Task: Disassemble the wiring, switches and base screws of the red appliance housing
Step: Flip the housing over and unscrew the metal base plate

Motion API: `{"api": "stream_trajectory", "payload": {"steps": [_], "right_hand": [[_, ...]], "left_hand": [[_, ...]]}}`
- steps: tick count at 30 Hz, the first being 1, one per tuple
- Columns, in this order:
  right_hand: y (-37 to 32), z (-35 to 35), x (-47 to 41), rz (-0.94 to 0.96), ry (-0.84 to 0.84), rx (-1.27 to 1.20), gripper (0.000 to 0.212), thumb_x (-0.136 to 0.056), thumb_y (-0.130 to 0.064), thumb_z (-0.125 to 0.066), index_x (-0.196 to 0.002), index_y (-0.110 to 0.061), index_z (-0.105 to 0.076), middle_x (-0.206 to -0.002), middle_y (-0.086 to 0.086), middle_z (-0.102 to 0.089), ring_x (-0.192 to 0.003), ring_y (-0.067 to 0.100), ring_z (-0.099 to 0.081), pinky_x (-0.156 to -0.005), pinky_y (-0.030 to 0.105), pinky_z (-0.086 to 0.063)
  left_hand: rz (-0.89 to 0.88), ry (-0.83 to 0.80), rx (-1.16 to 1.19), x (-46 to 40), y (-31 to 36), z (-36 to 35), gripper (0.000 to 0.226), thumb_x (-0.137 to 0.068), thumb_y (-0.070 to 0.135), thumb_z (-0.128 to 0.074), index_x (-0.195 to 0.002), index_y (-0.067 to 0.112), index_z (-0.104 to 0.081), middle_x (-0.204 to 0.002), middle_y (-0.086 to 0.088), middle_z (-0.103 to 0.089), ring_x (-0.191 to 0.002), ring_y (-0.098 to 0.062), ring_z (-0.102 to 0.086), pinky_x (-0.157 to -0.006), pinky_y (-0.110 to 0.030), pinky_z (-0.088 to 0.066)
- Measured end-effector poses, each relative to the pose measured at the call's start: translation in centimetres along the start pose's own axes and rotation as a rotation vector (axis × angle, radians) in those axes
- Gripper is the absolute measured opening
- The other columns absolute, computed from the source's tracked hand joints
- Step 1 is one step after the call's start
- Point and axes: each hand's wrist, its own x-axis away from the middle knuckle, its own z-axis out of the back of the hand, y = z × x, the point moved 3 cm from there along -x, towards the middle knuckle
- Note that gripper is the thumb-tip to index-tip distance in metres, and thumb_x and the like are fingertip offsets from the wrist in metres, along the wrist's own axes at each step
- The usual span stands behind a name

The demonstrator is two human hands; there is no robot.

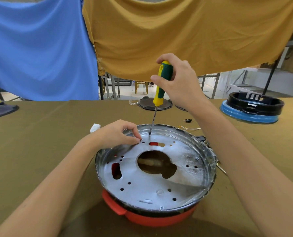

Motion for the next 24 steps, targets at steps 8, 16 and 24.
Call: {"api": "stream_trajectory", "payload": {"steps": [8,16,24], "right_hand": [[0.04,-0.47,0.19,-0.041,-0.038,-0.069,0.033,-0.092,-0.03,-0.063,-0.122,-0.029,-0.05,-0.1,0.002,-0.043,-0.069,0.008,-0.045,-0.056,0.005,-0.039],[0.48,0.26,-0.07,-0.09,0.029,-0.098,0.041,-0.09,-0.014,-0.059,-0.129,-0.024,-0.052,-0.088,-0.008,-0.049,-0.074,0.007,-0.047,-0.072,0.031,-0.048],[0.68,0.13,0.1,-0.032,-0.005,-0.019,0.044,-0.091,-0.029,-0.07,-0.129,-0.029,-0.049,-0.102,0.007,-0.051,-0.081,0.014,-0.048,-0.065,0.021,-0.042]], "left_hand": [[0.006,-0.001,0.003,-0.01,-0.09,-0.05,0.005,-0.092,0.033,-0.067,-0.091,0.03,-0.07,-0.111,0.018,-0.066,-0.111,0.001,-0.051,-0.101,-0.031,-0.03],[0.0,-0.002,0.003,-0.15,-0.15,-0.08,0.004,-0.091,0.032,-0.068,-0.092,0.029,-0.07,-0.11,0.019,-0.066,-0.111,-0.001,-0.053,-0.106,-0.034,-0.033],[-0.008,-0.003,0.01,-0.24,-0.24,-0.08,0.005,-0.091,0.032,-0.068,-0.093,0.029,-0.07,-0.11,0.017,-0.066,-0.11,-0.001,-0.053,-0.105,-0.034,-0.033]]}}
